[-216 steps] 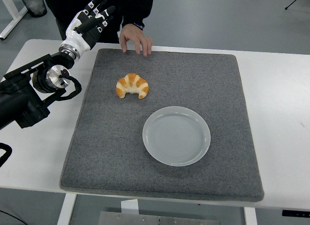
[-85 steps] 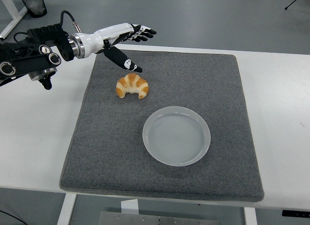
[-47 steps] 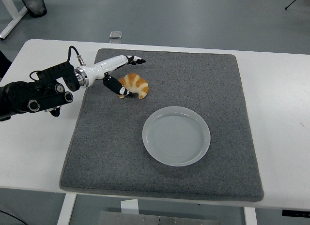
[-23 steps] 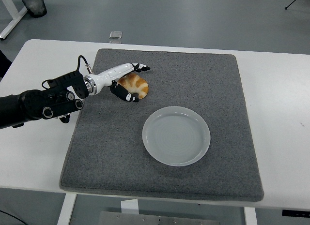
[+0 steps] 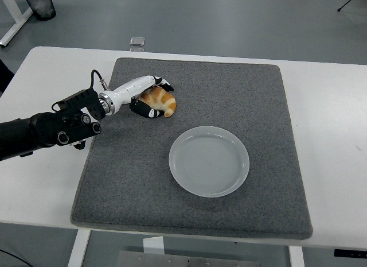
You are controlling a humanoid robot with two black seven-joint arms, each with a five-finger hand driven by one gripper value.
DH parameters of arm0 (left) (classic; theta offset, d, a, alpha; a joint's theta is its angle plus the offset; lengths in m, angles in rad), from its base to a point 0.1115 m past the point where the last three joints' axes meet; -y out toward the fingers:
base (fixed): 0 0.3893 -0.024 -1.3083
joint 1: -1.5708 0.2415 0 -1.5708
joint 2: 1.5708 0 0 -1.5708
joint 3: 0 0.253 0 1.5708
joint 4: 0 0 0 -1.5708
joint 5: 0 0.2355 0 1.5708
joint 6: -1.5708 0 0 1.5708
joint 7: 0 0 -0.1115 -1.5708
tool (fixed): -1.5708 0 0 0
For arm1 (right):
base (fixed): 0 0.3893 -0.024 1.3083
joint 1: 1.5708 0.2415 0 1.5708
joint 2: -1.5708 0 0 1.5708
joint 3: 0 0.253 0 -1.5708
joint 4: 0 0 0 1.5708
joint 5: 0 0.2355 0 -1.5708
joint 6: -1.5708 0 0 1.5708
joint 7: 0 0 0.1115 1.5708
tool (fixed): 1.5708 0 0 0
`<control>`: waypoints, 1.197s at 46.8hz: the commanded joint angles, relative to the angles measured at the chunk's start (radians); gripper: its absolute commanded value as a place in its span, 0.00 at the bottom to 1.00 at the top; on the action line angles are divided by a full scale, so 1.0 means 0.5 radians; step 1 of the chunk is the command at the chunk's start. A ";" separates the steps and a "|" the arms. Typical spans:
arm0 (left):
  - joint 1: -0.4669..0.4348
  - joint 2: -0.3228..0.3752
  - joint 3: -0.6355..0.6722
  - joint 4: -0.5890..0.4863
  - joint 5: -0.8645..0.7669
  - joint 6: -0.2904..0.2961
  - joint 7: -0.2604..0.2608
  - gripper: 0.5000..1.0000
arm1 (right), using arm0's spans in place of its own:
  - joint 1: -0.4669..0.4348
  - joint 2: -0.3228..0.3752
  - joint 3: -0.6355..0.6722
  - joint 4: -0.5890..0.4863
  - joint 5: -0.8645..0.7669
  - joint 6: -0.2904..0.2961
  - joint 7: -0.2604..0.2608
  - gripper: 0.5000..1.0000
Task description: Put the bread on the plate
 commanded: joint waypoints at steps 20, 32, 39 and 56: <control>-0.024 0.020 -0.261 0.005 0.000 0.022 -0.004 0.00 | 0.000 0.000 0.000 0.000 0.000 0.000 0.000 0.90; -0.008 0.026 -0.267 0.005 -0.003 0.025 -0.004 0.00 | 0.000 0.000 0.000 0.000 0.003 0.000 0.000 0.90; -0.103 0.149 -0.264 0.005 -0.009 -0.006 0.002 0.00 | 0.000 0.000 0.000 0.000 0.000 0.000 0.000 0.90; -0.744 0.428 -0.236 0.011 -0.003 -0.423 0.014 0.00 | 0.000 0.000 0.000 0.000 0.003 0.000 0.000 0.90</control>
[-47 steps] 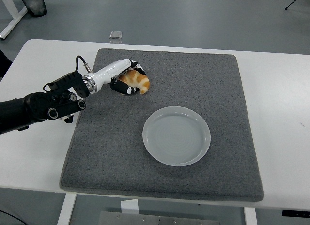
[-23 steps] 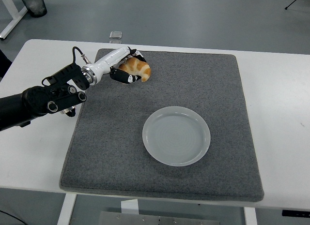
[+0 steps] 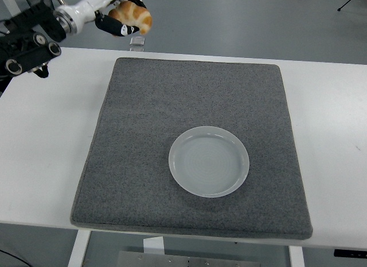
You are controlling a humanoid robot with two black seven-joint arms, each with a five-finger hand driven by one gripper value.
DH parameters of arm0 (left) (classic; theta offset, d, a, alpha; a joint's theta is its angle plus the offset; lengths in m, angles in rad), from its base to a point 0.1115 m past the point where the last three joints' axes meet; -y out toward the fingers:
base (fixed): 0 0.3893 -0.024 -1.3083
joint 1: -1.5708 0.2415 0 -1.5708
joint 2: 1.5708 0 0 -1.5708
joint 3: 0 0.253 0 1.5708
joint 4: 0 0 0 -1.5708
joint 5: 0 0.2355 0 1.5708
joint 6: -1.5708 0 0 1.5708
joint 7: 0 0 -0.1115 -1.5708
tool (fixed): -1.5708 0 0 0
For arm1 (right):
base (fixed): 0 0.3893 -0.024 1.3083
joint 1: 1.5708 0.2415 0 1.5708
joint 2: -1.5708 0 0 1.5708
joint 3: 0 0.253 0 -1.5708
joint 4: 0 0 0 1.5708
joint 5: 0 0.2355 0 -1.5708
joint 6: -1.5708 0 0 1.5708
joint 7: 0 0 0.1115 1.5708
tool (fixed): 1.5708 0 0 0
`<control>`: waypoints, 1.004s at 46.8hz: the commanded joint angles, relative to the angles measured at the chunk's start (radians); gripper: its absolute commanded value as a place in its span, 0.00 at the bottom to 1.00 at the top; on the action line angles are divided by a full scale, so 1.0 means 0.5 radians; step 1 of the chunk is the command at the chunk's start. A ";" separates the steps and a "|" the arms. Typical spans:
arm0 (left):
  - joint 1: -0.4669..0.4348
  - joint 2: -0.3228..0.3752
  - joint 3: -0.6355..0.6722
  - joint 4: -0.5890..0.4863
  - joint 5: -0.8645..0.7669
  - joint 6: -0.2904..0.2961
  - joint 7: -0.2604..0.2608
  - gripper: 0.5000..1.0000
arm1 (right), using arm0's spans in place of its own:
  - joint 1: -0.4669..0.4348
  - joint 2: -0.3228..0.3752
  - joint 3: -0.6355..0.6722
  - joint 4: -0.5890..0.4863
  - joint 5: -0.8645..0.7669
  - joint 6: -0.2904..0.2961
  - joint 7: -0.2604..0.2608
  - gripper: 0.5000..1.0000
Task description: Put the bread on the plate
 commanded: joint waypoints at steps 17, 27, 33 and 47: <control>-0.433 -0.237 0.008 -0.415 0.246 -0.134 -0.018 0.00 | 0.000 0.000 0.000 0.000 0.002 0.000 0.000 0.90; -0.317 -0.357 -0.007 -0.756 0.480 0.029 -0.027 0.00 | 0.000 0.000 0.000 -0.003 0.002 0.000 0.000 0.90; -0.194 -0.363 -0.007 -0.866 0.504 0.069 -0.135 0.00 | 0.000 0.000 0.000 -0.003 0.002 0.000 0.000 0.91; 0.272 -0.363 0.008 -0.946 1.035 0.176 -0.258 0.00 | 0.003 0.000 0.000 -0.003 0.002 0.000 0.000 0.90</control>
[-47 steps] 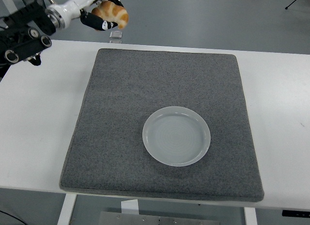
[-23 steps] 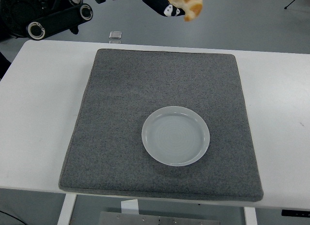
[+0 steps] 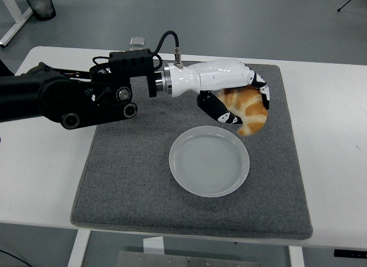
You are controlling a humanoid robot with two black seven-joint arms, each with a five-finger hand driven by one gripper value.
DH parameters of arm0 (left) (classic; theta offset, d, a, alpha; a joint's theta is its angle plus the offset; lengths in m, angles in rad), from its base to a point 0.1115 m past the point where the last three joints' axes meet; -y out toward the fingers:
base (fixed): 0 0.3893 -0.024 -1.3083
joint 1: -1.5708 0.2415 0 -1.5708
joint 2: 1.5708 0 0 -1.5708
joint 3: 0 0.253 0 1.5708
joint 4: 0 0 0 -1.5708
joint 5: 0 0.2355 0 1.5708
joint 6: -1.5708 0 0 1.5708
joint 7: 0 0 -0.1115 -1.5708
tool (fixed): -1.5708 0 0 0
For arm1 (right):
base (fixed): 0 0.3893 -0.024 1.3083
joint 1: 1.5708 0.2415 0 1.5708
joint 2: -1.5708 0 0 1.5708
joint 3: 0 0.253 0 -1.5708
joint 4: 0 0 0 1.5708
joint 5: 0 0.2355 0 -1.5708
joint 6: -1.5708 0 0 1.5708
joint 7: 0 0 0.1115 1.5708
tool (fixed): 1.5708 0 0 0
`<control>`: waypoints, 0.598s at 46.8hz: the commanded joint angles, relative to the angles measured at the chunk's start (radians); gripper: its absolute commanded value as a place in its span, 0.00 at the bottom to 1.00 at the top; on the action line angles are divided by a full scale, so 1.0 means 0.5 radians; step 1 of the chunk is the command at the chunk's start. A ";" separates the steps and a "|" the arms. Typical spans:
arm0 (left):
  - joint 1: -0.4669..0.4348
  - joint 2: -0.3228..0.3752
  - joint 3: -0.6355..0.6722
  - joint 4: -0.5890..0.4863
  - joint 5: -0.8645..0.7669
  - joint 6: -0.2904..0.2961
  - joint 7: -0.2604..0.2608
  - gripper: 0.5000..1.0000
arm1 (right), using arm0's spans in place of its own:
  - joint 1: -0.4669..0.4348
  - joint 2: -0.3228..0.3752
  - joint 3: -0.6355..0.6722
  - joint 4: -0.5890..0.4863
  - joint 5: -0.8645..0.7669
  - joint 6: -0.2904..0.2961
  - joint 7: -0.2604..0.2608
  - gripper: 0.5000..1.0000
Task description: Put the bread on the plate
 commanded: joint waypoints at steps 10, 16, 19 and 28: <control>0.304 -0.011 -0.007 0.030 0.130 0.023 -0.033 0.00 | 0.002 0.000 0.003 0.000 0.000 0.000 0.000 0.90; 0.359 -0.020 -0.007 0.070 0.130 0.023 -0.033 0.00 | 0.002 0.000 0.000 0.000 0.000 0.000 0.000 0.90; 0.384 -0.023 -0.010 0.088 0.130 0.023 -0.033 0.00 | 0.002 0.000 0.000 0.000 0.000 0.000 0.000 0.90; 0.460 -0.023 -0.007 0.131 0.133 0.026 -0.033 0.00 | 0.002 0.000 0.000 0.000 0.000 0.000 0.000 0.90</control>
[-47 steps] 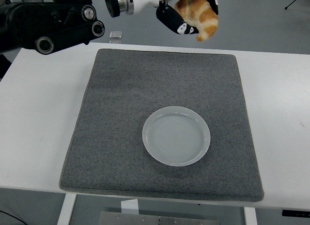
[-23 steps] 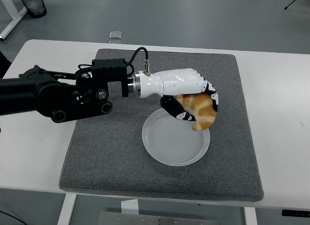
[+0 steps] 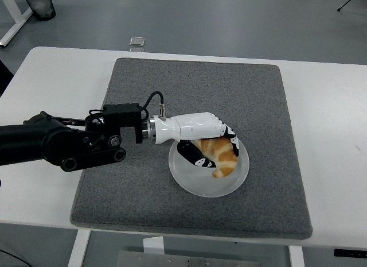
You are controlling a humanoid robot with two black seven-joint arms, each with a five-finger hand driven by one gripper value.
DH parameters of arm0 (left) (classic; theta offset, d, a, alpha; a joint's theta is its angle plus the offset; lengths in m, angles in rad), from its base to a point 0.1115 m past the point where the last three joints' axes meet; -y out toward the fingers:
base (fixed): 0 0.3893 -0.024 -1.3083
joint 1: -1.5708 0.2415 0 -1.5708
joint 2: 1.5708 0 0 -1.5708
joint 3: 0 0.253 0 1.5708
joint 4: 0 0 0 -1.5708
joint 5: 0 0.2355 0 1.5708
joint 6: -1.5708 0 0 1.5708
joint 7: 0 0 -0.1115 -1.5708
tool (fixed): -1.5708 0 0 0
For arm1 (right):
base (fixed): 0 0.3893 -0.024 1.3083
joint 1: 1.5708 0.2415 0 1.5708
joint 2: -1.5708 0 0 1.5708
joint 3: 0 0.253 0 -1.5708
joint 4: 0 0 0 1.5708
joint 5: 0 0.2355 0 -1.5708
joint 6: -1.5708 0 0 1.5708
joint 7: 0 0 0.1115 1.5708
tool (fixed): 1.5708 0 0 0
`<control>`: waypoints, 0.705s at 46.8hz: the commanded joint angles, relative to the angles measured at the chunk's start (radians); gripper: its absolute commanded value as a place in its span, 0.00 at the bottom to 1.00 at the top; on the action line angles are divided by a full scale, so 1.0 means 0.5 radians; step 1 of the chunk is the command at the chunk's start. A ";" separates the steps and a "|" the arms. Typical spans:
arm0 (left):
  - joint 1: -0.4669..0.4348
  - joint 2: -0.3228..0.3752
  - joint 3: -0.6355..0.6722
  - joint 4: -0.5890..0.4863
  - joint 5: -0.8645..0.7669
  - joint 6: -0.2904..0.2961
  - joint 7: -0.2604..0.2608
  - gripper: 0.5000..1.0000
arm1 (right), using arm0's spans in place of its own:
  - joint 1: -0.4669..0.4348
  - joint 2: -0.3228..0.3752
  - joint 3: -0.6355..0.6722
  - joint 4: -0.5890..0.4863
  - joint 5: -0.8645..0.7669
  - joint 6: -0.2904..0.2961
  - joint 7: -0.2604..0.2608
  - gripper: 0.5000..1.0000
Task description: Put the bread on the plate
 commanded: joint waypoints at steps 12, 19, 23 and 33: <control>0.090 -0.040 -0.001 0.062 -0.015 0.001 0.000 0.00 | -0.003 0.000 0.000 0.000 0.000 0.000 0.000 0.91; 0.114 -0.083 -0.004 0.138 -0.036 0.001 0.000 0.00 | -0.003 0.000 0.000 0.000 -0.003 -0.003 0.000 0.90; 0.127 -0.086 -0.004 0.154 -0.039 0.001 0.000 0.00 | -0.003 0.000 0.000 0.000 -0.003 0.000 0.000 0.90; 0.157 -0.086 -0.004 0.157 -0.039 -0.002 0.003 0.00 | -0.003 0.000 0.000 0.000 0.000 0.000 0.000 0.90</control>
